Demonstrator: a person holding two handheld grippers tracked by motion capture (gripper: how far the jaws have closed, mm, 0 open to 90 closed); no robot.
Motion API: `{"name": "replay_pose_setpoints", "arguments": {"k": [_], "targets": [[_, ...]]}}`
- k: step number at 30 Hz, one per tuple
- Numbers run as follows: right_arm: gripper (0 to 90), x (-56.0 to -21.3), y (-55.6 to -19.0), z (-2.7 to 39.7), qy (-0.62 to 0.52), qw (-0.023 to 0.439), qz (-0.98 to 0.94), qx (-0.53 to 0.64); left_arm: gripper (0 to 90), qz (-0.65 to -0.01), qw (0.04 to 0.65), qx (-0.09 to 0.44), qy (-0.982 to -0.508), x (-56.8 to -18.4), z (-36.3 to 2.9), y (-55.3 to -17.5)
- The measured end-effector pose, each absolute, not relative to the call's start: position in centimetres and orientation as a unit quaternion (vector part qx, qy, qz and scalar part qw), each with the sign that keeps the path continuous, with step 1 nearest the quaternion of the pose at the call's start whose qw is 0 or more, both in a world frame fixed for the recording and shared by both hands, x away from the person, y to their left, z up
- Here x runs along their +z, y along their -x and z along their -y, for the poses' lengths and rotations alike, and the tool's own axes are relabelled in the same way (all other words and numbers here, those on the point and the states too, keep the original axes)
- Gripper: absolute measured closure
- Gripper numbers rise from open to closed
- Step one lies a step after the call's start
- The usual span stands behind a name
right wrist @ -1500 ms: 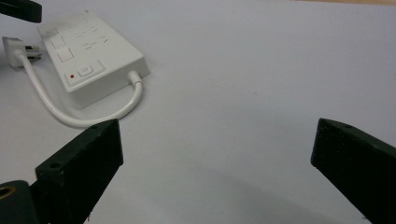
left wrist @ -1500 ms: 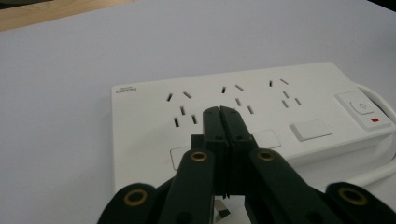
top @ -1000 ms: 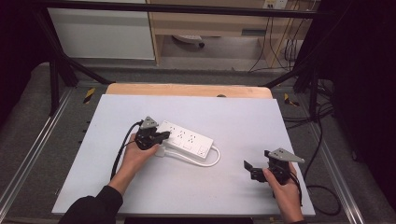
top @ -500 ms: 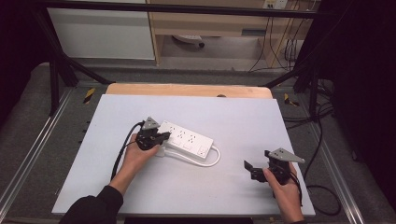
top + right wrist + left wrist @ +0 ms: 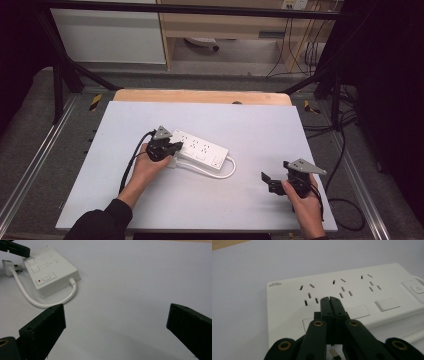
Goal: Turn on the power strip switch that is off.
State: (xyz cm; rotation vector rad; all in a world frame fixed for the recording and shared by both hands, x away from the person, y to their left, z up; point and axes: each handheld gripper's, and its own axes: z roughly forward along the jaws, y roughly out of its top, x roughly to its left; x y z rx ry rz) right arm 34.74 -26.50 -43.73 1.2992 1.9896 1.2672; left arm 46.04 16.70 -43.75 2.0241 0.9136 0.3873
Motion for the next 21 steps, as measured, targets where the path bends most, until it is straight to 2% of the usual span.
{"name": "replay_pose_setpoints", "arguments": {"k": [21], "targets": [[2.7, -43.72, -34.72, 26.5, -0.47, 0.222, -0.72, 0.459, 90.0, -0.361, 0.43, 0.158, -0.812, -43.82, -16.71, -46.02]]}}
